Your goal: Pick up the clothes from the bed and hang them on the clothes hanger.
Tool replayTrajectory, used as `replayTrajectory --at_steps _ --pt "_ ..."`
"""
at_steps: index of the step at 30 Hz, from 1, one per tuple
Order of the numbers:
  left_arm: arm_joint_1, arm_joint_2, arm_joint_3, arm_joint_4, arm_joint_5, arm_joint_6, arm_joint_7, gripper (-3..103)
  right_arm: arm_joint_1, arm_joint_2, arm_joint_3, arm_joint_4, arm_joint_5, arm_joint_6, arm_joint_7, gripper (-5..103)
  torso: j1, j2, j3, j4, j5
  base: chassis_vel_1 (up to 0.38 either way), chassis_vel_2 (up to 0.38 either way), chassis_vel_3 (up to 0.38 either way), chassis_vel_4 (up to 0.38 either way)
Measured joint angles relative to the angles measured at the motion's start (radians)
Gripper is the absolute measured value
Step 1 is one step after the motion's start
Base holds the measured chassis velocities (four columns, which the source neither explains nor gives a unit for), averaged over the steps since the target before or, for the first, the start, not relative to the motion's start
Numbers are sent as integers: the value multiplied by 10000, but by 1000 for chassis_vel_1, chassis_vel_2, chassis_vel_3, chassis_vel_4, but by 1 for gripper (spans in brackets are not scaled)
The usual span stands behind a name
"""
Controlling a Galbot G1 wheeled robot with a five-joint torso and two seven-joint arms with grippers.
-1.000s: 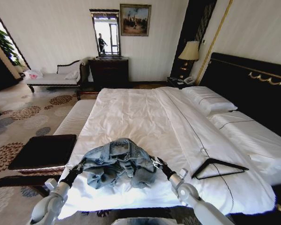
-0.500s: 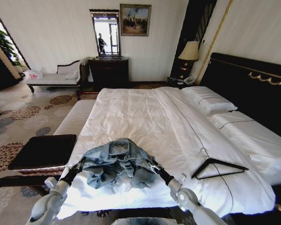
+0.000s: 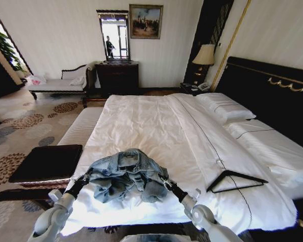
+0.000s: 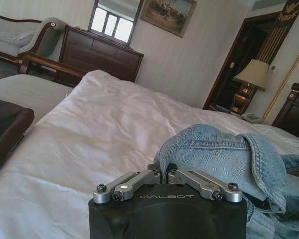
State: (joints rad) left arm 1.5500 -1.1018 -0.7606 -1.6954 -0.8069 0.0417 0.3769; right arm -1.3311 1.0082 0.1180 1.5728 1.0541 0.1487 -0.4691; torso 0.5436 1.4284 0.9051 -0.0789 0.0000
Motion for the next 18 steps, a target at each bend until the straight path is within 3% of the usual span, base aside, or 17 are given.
replayTrajectory --at_steps 4,14,18 --pt "38 -7 -46 -149 -13 -14 1 2 32 -14 31 213 -148 205 58 7 0 0 0 0 0 0 0 0 0" --pt "181 -31 -372 -1380 -145 -153 -383 2 150 -242 396 1786 -447 636 864 7 0 0 0 1 -3 0 0 0 0" --pt "-90 171 -804 -2829 -984 145 -1498 2 792 -649 786 2808 -113 865 1361 7 0 0 0 1 0 0 0 0 0"
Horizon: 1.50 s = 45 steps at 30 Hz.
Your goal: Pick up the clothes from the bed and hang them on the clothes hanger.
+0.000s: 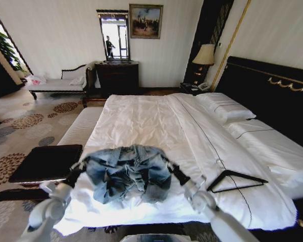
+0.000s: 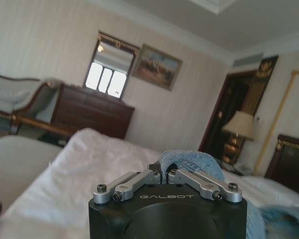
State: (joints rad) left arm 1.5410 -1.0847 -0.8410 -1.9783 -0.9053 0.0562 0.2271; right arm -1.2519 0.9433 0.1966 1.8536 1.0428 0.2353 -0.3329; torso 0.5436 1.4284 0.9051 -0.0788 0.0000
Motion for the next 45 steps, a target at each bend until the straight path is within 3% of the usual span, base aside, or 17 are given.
replayTrajectory --at_steps 1,5,8,11,12,15,22,29,33,34,37,38,39,41,42,44,45 --pt "0 0 0 0 0 0 0 2 0 0 0 0 0 0 0 7 0 0 0 0 0 0 0 0 0" --pt "-1104 656 -420 -1238 -1228 685 -1493 2 1306 -684 244 802 1000 48 223 7 1 -1 1 -2 0 0 0 0 0" --pt "-1878 1232 -572 -1597 -1946 956 -1961 2 2037 -962 236 1086 1475 47 400 7 3 -1 1 -1 -2 0 0 0 0" --pt "-2878 2108 -761 -1782 -2691 1130 -2335 2 3086 -1296 81 1409 2126 17 670 7 4 -1 2 -4 2 0 0 0 0" --pt "-2878 2108 -761 -1782 -2691 1130 -2335 2 3086 -1296 81 1409 2126 17 670 7 4 -1 2 -4 2 0 0 0 0" --pt "-3658 3059 -1172 -2079 -3713 1271 -2679 2 4523 -1620 -104 1808 2869 -42 1003 7 6 -1 3 -2 0 0 0 0 0" --pt "-3447 3879 -2809 -3230 -5129 1354 -2940 2 5562 -2119 280 2642 3560 -121 1197 7 2 -1 0 -1 0 0 0 0 0" --pt "-1826 3572 -4145 -4421 -5715 1380 -2997 2 4175 -2458 1447 3726 3545 -154 1086 7 -2 0 -2 -4 2 0 0 0 0" --pt "-497 2454 -5604 -5295 -6725 1493 -3323 2 3139 -2505 2217 4609 3370 -132 1214 7 -3 0 -2 4 0 0 0 0 0" --pt "-497 2454 -5604 -5295 -6725 1493 -3323 2 3139 -2505 2217 4609 3370 -132 1214 7 -3 0 -2 4 0 0 0 0 0" --pt "-295 2316 -6879 -5323 -8165 1620 -3959 2 2892 -2662 2684 5283 3432 -128 1887 7 -3 0 -2 -5 -3 0 0 0 0" --pt "-270 2493 -8111 -5322 -9759 1690 -4548 2 2928 -2957 3124 5874 3821 -269 2772 7 -2 1 -3 1 -1 0 0 0 0" --pt "-270 2493 -8111 -5322 -9759 1690 -4548 2 2928 -2957 3124 5874 3821 -269 2772 7 -2 1 -3 1 -1 0 0 0 0" --pt "-314 2835 -9047 -5320 -11170 1773 -5048 2 3030 -3289 3689 6363 4476 -491 3759 7 -2 1 -3 1 2 0 0 0 0" --pt "-324 3015 -9486 -5317 -11964 1876 -5363 2 3150 -3638 4153 6511 5123 -690 4699 7 -3 3 -3 1 1 0 0 0 0" --pt "-337 2679 -8929 -5304 -12431 2165 -5763 2 3160 -4016 4272 6596 5638 -1372 6650 7 -6 6 -5 -2 2 0 0 0 0" --pt "-337 2679 -8929 -5304 -12431 2165 -5763 2 3160 -4016 4272 6596 5638 -1372 6650 7 -6 6 -5 -2 2 0 0 0 0"
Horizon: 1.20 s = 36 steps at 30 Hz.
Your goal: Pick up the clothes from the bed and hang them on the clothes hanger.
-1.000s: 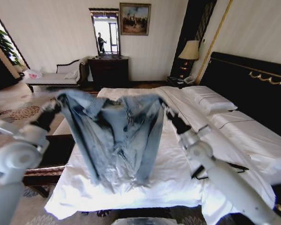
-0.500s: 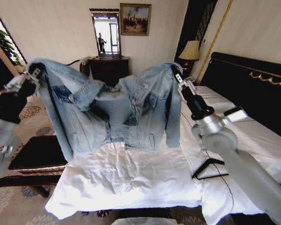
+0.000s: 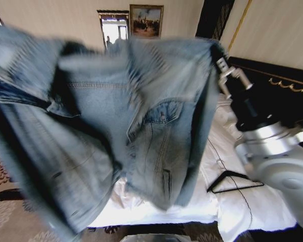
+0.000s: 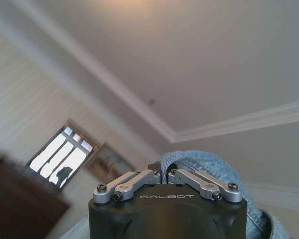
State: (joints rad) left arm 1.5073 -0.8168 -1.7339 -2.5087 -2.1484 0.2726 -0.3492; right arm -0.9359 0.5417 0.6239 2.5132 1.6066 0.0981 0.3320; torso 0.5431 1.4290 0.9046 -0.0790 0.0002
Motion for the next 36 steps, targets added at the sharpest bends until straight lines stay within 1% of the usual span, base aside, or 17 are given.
replayTrajectory --at_steps 1,3,4,5,6,7,9,10,11,12,15,16,20,24,29,32,36 --pt "5 -144 282 6 0 46 -86 2 -27 -1 -44 1 0 -76 143 7 0 -1 0 0 -1 0 0 0 0" --pt "25 -1289 2637 60 356 427 -556 2 -809 145 -871 -44 -516 -1254 1729 7 2 -3 3 4 -6 0 0 0 0" --pt "-50 -1894 3869 64 924 535 -667 2 -1213 242 -1431 -204 -830 -1797 2189 7 5 -4 5 2 -14 0 0 0 0" --pt "-211 -2659 5532 259 2072 662 -694 2 -1566 412 -2351 -738 -1192 -2357 2637 7 9 -5 6 1 -3 0 0 0 0" --pt "-211 -2659 5532 259 2072 662 -694 2 -1566 412 -2351 -738 -1192 -2357 2637 7 9 -5 6 1 -3 0 0 0 0" --pt "-276 -2962 6239 514 2583 733 -685 2 -1632 488 -2743 -1004 -1295 -2552 2787 7 9 -6 6 -1 10 0 0 0 0" --pt "-418 -3776 7944 1545 3817 1069 -572 2 -1616 697 -3838 -1755 -1464 -2973 3105 6 9 -6 7 -2 6 0 0 0 0" --pt "-568 -4504 9246 2800 5066 1330 -253 2 -1334 988 -4991 -2559 -1645 -3196 3189 6 9 -6 7 -3 0 0 0 0 0" --pt "-726 -4998 9959 3725 5935 1430 6 2 -1062 1240 -5736 -3223 -1848 -3246 3168 6 8 -6 6 -4 1 0 0 0 0" --pt "-726 -4998 9959 3725 5935 1430 6 2 -1062 1240 -5736 -3223 -1848 -3246 3168 6 8 -6 6 -4 1 0 0 0 0" --pt "-1322 -6102 10927 5904 7897 1513 500 2 -112 2343 -7907 -5745 -2805 -3038 2834 6 9 -7 7 0 6 0 0 0 0" --pt "-1322 -6102 10927 5904 7897 1513 500 2 -112 2343 -7907 -5745 -2805 -3038 2834 6 9 -7 7 0 6 0 0 0 0" --pt "-1997 -6434 10990 7403 8946 1221 742 2 798 3378 -9098 -7588 -3555 -2497 2472 6 9 -8 7 0 0 0 0 0 0" --pt "-2325 -6081 10840 7598 9066 1069 844 2 1485 3777 -9473 -8399 -3956 -2020 2110 6 7 -7 6 1 -6 0 0 0 0" --pt "-3024 -4972 10424 7806 9053 781 1440 2 2541 4240 -9691 -9381 -4299 -1202 1125 6 6 -7 6 0 -7 0 0 0 0" --pt "-3746 -4309 10252 8743 9325 278 2347 2 3236 4780 -9808 -10684 -4708 -236 -107 6 7 -7 6 5 -1 0 0 0 0" --pt "-4334 -4253 10527 10027 10011 -28 2754 2 3602 5510 -10102 -12140 -5161 303 -568 6 8 -7 6 2 -4 0 0 0 0"
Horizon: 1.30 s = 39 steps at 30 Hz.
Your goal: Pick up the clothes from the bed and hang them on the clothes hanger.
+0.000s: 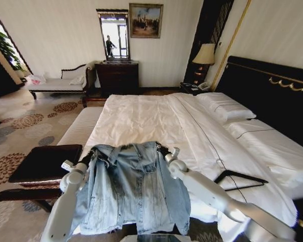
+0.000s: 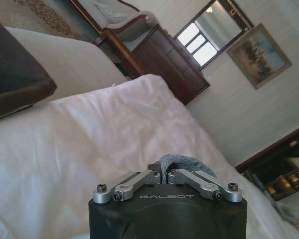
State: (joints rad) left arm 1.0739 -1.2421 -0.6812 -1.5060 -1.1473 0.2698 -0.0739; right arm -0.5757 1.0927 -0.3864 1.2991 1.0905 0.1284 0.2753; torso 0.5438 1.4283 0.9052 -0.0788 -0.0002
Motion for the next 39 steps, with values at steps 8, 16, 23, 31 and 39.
replayTrajectory --at_steps 8,16,23,31,39 --pt "-937 -584 519 2895 1294 -382 275 2 55 1409 -52 -3011 -1350 488 -167 6 -3 0 -2 -2 3 0 0 0 0" --pt "-1157 -300 983 3506 1760 -377 456 2 209 1712 7 -3620 -1674 595 -83 6 -3 1 -1 0 3 0 0 0 0" --pt "-1405 -239 1516 3831 2486 -380 544 2 351 1935 336 -4049 -1908 896 66 6 -4 1 -1 1 3 0 0 0 0" --pt "-1476 -257 1631 3607 2742 -677 658 -1 279 1935 713 -4034 -2182 1405 -332 6 -2 1 0 -3 0 0 0 0 0" --pt "-670 -244 1238 1961 3581 -887 -333 26 -451 1585 1317 -2895 -2730 1690 -263 19 1 0 -1 -2 2 0 0 0 0"
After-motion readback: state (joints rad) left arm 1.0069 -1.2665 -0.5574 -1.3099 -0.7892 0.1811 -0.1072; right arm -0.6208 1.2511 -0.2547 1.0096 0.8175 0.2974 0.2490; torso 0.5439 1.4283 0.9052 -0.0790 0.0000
